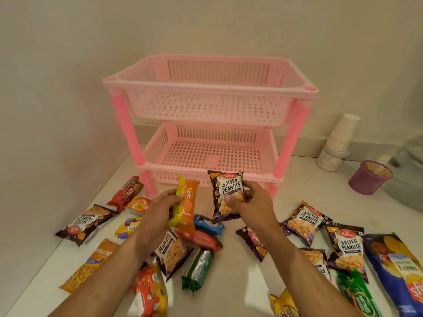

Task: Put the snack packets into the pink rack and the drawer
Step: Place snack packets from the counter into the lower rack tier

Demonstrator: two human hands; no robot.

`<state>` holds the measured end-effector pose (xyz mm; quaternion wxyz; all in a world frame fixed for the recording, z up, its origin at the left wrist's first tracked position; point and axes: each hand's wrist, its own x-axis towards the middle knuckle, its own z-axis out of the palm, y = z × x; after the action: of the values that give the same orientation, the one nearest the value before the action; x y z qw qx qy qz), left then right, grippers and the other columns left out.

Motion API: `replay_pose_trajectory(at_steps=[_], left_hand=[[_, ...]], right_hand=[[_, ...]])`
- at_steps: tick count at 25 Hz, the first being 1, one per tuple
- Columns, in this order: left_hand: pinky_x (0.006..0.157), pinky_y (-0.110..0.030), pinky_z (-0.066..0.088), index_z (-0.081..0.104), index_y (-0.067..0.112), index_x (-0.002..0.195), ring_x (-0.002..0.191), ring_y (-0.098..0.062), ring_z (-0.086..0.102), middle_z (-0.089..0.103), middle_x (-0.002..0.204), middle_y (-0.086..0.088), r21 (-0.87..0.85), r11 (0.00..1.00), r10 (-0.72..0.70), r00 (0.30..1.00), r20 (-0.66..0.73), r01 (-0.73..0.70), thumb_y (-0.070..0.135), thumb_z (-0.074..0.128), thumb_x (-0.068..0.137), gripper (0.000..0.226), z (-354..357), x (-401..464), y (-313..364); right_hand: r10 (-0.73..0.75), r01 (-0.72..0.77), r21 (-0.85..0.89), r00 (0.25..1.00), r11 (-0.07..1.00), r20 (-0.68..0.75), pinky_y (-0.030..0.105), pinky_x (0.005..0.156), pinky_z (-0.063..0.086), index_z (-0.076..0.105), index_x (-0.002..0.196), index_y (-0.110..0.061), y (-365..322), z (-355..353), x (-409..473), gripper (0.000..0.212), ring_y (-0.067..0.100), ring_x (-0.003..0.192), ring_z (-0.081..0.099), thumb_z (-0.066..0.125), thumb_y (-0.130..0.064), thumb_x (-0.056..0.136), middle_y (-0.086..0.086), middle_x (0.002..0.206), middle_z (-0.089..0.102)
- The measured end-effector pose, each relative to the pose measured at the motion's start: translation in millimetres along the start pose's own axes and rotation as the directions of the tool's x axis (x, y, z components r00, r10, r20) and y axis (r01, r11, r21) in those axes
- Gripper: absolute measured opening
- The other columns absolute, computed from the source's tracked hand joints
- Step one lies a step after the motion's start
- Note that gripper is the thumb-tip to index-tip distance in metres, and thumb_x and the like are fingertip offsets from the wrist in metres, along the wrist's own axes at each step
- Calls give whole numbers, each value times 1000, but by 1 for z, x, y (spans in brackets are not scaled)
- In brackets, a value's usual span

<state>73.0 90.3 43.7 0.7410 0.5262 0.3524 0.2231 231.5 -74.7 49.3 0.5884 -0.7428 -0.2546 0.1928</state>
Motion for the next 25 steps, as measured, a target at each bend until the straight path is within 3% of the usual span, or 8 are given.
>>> replay_pose_trajectory(at_steps=[2,6,10,13,17,19,22,25], left_hand=[[74,-42,57,67,9,113,81,-22,70,74,95,-10,-18,1000,4,1000,18,-3,14,56,91,25,-5,28,16],[59,-28,56,64,10,115,80,-16,71,74,97,-6,-6,999,34,999,12,-34,10,54,92,24,-12,85,49],[71,-37,58,62,8,118,82,-24,71,72,99,-11,124,992,40,999,-7,-38,8,52,96,25,-13,146,74],[73,-36,56,56,5,124,81,-21,68,69,100,-9,232,971,55,998,12,-57,9,51,97,28,-11,196,87],[81,-40,54,41,21,141,106,-30,61,57,125,-12,481,877,5,1000,-18,4,4,49,96,49,-14,249,92],[70,-34,54,39,29,143,101,-27,61,57,117,-6,547,837,-1,1000,-8,5,-3,41,94,58,-9,265,89],[64,-32,56,48,27,138,88,-22,64,61,112,-5,498,867,-25,1000,-3,23,-1,34,96,52,-2,281,81],[60,-26,54,62,16,116,83,-19,62,61,113,-8,518,855,53,998,-27,-31,-1,36,97,36,0,294,76]], right_hand=[[-18,18,17,1000,1000,-3,18,58,54,58,111,-29,-12,11,22,41,-1,73,68,81,-26,77,-16,81,73],[15,-13,86,1000,996,-27,24,62,57,57,99,-36,-26,30,75,37,7,78,72,83,-24,76,-8,87,75],[84,-77,107,995,991,-60,25,63,57,59,109,-22,-34,54,131,42,9,80,72,84,-23,74,-5,94,73],[159,-147,146,984,978,-80,39,79,59,51,115,-16,-31,75,178,53,20,93,69,84,-17,74,2,103,69],[127,-128,-6,990,992,-68,44,92,54,46,135,-19,-23,101,221,67,24,109,63,80,-15,78,2,120,63],[120,-126,-100,991,987,-65,44,96,51,48,134,-17,-18,112,235,62,26,113,61,78,-18,80,6,124,63],[136,-139,-210,990,968,-28,43,97,49,54,130,-16,-9,127,248,53,28,115,59,75,-19,81,9,127,61],[124,-121,-303,992,945,-9,39,101,46,53,133,-13,-4,133,258,51,28,119,55,71,-19,85,11,132,56]])
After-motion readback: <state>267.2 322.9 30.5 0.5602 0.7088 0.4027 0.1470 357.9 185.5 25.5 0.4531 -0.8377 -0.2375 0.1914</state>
